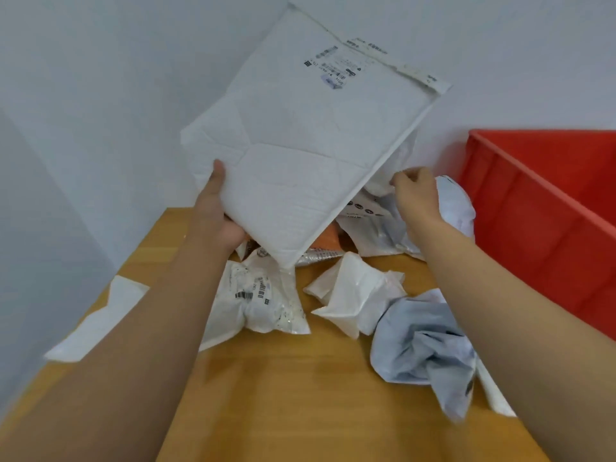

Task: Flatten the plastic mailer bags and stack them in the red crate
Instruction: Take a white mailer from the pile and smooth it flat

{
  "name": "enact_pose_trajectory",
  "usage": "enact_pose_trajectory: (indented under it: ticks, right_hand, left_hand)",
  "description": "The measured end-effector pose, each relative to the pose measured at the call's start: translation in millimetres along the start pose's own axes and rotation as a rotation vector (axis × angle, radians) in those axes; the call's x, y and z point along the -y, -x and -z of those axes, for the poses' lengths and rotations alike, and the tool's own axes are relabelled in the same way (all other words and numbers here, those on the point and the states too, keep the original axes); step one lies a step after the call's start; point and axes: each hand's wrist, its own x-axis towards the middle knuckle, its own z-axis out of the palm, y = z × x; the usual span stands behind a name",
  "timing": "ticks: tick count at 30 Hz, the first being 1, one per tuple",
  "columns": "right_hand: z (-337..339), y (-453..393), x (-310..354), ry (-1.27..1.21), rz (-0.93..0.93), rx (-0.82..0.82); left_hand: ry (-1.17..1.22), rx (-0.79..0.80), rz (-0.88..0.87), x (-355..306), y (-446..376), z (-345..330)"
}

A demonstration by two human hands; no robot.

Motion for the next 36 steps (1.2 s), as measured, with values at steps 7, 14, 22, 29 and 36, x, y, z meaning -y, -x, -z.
enact_pose_trajectory:
  ticks: [7,14,22,29,36]
  right_hand:
    - [46.4,114.9,9.1,0.718,0.248,0.707]
    - [46.0,151.6,-27.7,0.807,0.258,0.609]
    - [76.1,141.7,-13.3,0.127,0.425,-0.103]
    - [95.8,58.7,13.7,-0.009,0.479,-0.382]
    - [82.4,-17.5,12.6,0.342,0.270,0.180]
  left_hand:
    - [-0.009,-0.109,-0.095,0.1,86.7,2.8]
    - [0.004,-0.176,-0.173,-8.8,138.7,12.0]
    - [0.076,-0.213,-0.210,-9.2,135.2,36.5]
    - [0.130,-0.218,-0.185,-2.6,106.0,27.3]
    - [0.133,-0.191,-0.198,5.8,86.7,13.1]
